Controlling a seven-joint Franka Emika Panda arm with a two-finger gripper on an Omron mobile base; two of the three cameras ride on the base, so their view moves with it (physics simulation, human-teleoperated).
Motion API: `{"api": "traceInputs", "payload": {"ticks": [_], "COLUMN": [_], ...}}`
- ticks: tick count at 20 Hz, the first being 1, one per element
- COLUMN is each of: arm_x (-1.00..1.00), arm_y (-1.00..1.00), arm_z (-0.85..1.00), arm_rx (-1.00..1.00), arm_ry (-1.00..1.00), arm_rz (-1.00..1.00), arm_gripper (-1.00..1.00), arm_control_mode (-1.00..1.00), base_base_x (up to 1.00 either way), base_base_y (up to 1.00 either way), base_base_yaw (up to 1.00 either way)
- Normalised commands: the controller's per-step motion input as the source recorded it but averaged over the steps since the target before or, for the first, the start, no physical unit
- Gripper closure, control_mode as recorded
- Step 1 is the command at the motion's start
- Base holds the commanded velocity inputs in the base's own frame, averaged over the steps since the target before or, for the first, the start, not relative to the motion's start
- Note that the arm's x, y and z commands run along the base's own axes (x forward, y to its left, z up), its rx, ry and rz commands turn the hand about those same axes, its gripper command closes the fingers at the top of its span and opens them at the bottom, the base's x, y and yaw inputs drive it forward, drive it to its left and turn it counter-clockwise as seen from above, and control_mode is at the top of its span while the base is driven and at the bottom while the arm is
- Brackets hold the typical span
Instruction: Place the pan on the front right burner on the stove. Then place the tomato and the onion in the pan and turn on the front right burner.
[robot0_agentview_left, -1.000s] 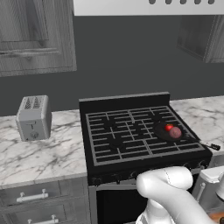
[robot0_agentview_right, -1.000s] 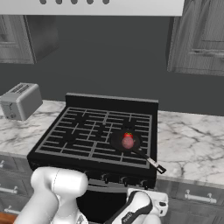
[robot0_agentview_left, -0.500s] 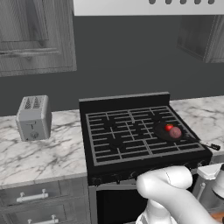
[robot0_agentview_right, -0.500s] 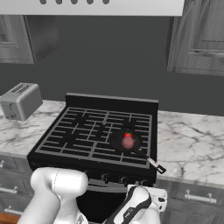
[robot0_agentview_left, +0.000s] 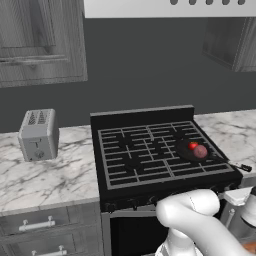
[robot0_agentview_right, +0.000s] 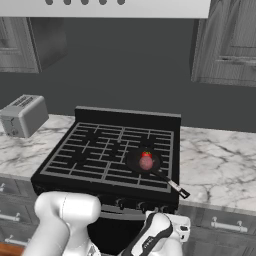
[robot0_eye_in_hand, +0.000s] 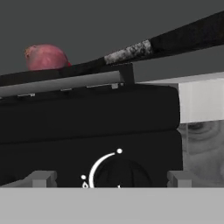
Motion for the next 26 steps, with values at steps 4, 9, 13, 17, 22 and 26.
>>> {"api": "traceInputs", "payload": {"ticks": [4,9,13,17,22,26], "arm_x": [0.19,0.01,0.00,0.00,0.00,-0.08], "arm_y": [0.00,0.00,0.00,0.00,0.00,0.15], "arm_z": [-0.34,-0.03,0.00,0.00,0.00,0.00], "arm_rx": [0.00,0.00,0.00,0.00,0.00,-0.02], "arm_ry": [0.00,0.00,0.00,0.00,0.00,-0.07], "arm_rz": [0.00,0.00,0.00,0.00,0.00,0.00], "arm_gripper": [-1.00,-1.00,1.00,1.00,1.00,1.00], "arm_control_mode": [-1.00,-1.00,-1.00,-1.00,-1.00,-1.00], "base_base_x": [0.00,0.00,0.00,0.00,0.00,0.00], "base_base_y": [0.00,0.00,0.00,0.00,0.00,0.00], "base_base_yaw": [0.00,0.00,0.00,0.00,0.00,0.00]}}
